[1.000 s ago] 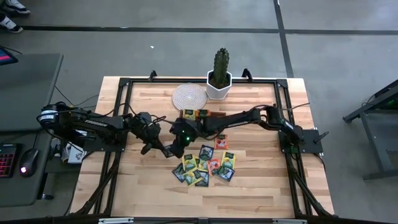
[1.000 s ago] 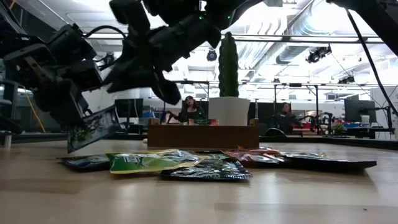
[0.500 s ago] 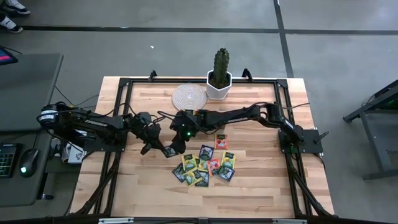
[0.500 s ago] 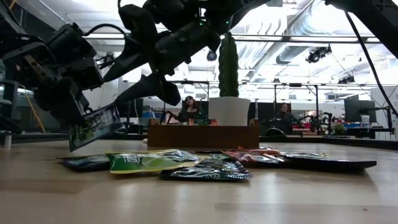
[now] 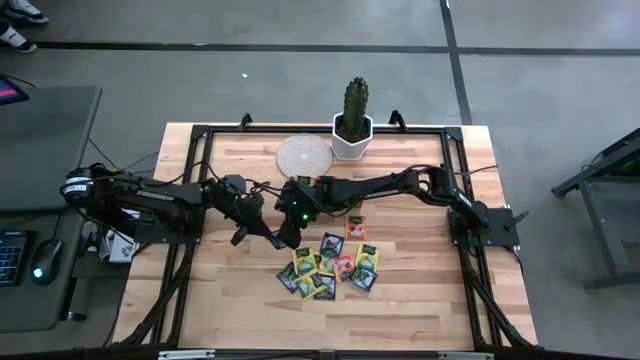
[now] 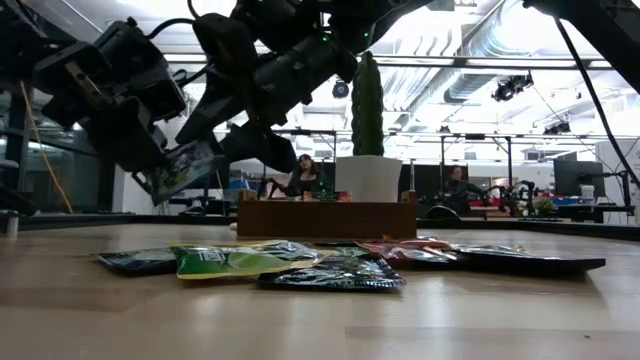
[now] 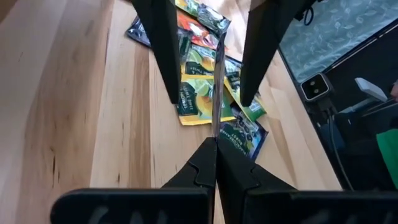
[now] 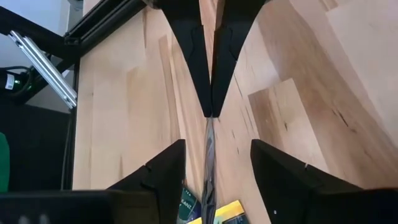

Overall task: Pick & Place Tea
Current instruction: Put the purple tea bag into the right section of the wooden organizer

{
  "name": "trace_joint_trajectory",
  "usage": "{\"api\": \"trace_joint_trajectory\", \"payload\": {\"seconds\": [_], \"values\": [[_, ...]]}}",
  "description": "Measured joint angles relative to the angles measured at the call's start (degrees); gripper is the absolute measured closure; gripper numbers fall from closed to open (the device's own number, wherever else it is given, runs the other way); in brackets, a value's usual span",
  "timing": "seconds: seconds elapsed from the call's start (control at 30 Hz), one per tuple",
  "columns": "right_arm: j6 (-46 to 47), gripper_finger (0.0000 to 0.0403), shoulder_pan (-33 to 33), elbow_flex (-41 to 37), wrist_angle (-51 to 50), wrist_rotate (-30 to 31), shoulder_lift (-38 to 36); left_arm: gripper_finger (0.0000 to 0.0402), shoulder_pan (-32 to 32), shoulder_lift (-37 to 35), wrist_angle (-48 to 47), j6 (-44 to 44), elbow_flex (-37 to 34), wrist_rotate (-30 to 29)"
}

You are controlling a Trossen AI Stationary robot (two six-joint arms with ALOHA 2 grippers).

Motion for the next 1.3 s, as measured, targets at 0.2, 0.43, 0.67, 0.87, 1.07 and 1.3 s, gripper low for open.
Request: {"api": "trace_joint_trajectory", "payload": {"seconds": [0.2,0.43,0.67,0.87,1.07,1.3], "values": [[0.2,0.0294,0.0,0.0,0.0,0.0,0.0,0.0401,0.0,0.0,-0.4,0.4,0.0,0.2],[-0.3,0.0391,0.0,0.0,0.0,0.3,0.0,0.0401,0.0,0.0,-0.4,-0.2,0.0,0.3],[-1.3,0.0398,1.3,0.0,-0.3,5.4,-0.2,0.0386,0.0,-0.4,0.3,-0.3,0.0,-0.1],[-0.2,0.0400,2.8,0.0,-1.2,12.6,-1.6,0.0344,0.1,-4.1,0.5,-0.3,0.1,-1.7],[0.9,0.0401,3.7,0.0,-2.6,17.9,-3.0,0.0298,6.7,-11.6,1.0,-2.4,0.2,0.3],[0.0,0.0402,5.3,0.0,-2.7,28.8,-9.3,0.0273,19.1,-25.6,0.2,-4.7,0.1,1.7]]}}
